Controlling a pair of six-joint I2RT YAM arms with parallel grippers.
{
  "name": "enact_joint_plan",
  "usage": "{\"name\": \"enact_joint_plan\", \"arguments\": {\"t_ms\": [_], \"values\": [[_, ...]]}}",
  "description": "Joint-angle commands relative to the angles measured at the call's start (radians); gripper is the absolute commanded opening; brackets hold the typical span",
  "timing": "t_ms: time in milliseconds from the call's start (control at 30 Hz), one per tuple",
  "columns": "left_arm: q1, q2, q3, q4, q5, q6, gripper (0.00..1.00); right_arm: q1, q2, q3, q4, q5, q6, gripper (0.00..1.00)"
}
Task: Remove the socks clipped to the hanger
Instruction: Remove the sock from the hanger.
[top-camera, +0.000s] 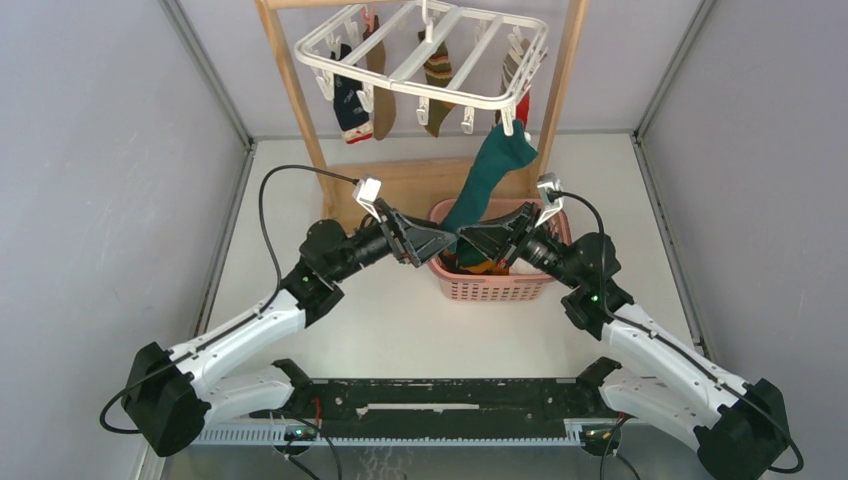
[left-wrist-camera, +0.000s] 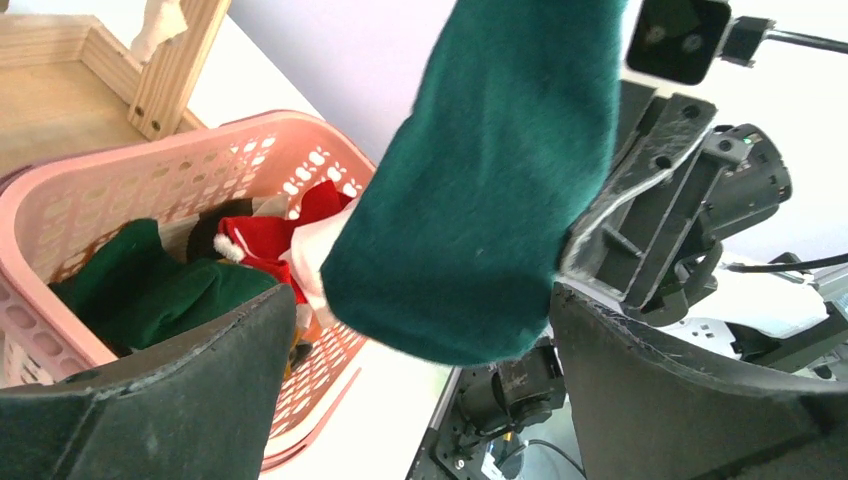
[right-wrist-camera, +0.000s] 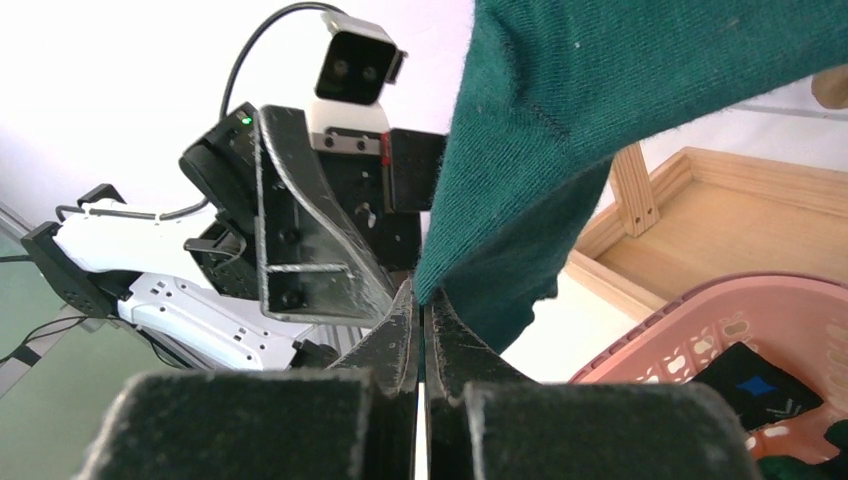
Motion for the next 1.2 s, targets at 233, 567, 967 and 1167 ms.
{"name": "enact_joint_plan", "arguments": {"t_ms": [233, 567, 967, 1167], "values": [[0.01, 0.006, -0.037, 0.106, 0.002, -0.038, 1.0, -0.004, -0.036, 0.004, 0.05, -0.007, 0.009, 0.0], [0.008, 0.02, -0.019, 0.13, 0.025, -0.03, 1.0, -0.003, -0.006, 0.004, 0.068, -0.009, 0.017, 0.0], [-0.013, 0.006, 0.0, 0.037, -0.03, 0.062, 0.98, -0.001, 0.024, 0.004, 0.099, -0.014, 0.033, 0.0], [-0.015, 0.036, 0.041, 0.024, -0.025, 0.072, 0.94, 0.0, 0.033, 0.004, 0.103, -0.016, 0.032, 0.0]]}}
